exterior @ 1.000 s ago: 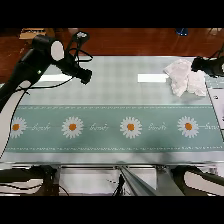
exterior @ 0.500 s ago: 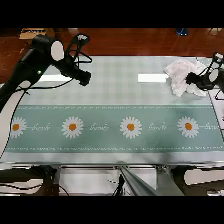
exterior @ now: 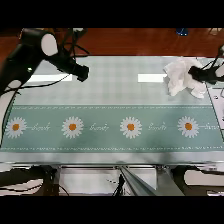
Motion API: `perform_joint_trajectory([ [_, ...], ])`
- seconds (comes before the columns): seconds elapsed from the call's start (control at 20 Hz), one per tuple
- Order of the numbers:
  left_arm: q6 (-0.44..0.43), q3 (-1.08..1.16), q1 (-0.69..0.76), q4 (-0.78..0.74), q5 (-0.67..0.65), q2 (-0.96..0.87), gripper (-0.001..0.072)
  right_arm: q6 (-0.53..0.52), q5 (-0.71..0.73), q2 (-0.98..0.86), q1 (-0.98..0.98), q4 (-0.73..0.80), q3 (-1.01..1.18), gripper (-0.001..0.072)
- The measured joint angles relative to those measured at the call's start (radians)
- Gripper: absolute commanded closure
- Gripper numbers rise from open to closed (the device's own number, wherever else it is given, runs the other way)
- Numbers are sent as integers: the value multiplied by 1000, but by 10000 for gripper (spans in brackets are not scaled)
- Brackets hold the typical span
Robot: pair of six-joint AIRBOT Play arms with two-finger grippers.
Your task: Fold the shirts.
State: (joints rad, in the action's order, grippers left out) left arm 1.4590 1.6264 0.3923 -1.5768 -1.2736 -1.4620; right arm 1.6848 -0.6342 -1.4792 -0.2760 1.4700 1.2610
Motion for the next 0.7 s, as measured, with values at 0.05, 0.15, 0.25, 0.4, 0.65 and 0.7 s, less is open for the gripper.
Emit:
perform_joint_trajectory([
  [0.05,0,28,0,-2,-11,19,-3,-45,-21,62,0,-32,14,681],
  [0.15,0,99,0,-5,-37,68,-3,-134,-56,210,0,-128,50,681],
  [0.25,0,174,0,-6,-70,127,-4,-203,-87,350,0,-232,85,681],
  [0.4,1,256,0,-8,-122,241,-4,-266,-139,553,0,-387,138,681],
  [0.65,8,297,0,-9,-202,419,-4,-290,-324,756,0,-552,209,681],
  [0.7,13,300,0,-9,-222,441,-4,-285,-384,772,0,-580,216,682],
])
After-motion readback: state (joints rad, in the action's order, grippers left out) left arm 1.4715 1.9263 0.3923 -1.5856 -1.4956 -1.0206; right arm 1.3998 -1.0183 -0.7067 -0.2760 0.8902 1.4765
